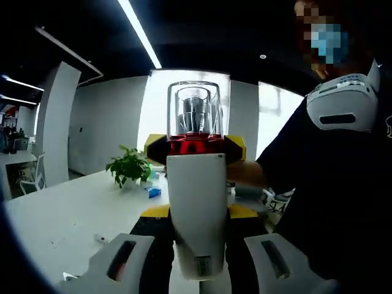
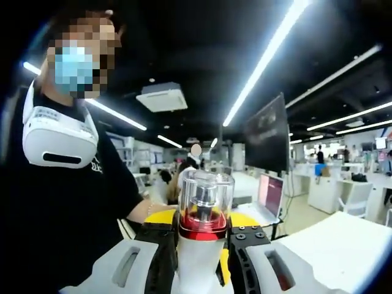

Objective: Arrange the skincare products in the storage area until every visible bottle or jar stands upright without overlapping.

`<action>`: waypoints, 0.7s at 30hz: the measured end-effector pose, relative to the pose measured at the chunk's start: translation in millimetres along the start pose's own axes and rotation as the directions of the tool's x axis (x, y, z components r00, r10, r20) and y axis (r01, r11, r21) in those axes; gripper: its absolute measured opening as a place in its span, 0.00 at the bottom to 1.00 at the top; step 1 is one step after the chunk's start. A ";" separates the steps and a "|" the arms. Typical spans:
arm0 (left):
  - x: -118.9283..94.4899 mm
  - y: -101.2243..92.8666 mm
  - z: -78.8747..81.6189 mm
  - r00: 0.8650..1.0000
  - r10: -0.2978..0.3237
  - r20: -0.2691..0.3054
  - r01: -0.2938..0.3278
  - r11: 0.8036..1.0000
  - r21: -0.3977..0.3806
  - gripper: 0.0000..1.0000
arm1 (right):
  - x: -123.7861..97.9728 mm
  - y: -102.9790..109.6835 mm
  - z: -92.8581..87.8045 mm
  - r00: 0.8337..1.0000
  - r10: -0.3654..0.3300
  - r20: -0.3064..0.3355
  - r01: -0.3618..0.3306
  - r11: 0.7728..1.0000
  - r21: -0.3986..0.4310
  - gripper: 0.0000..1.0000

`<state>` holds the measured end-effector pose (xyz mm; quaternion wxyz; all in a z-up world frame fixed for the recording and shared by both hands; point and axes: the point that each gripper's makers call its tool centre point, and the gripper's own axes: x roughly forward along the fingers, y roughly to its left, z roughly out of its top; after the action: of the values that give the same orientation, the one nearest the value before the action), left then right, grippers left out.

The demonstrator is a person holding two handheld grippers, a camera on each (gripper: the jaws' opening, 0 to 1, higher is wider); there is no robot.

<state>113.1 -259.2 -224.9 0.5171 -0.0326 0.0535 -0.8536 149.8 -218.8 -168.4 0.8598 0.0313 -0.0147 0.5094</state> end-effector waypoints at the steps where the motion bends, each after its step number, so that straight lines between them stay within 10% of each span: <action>1: 0.7 -0.9 -0.2 1.000 -0.001 0.000 0.001 1.000 0.007 0.27 | -0.6 1.3 -0.5 1.000 0.010 0.002 -0.010 1.000 0.011 0.23; 21: 3.2 15.3 -22.5 0.989 0.142 -0.038 -0.141 0.989 0.033 0.40 | -14.2 -6.2 -26.1 0.999 -0.029 0.043 0.029 1.000 -0.011 0.19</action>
<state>122.6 -267.8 -249.2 0.5756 -0.0035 0.0531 -0.8160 148.2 -232.4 -195.5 0.8667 0.0375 -0.0357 0.4960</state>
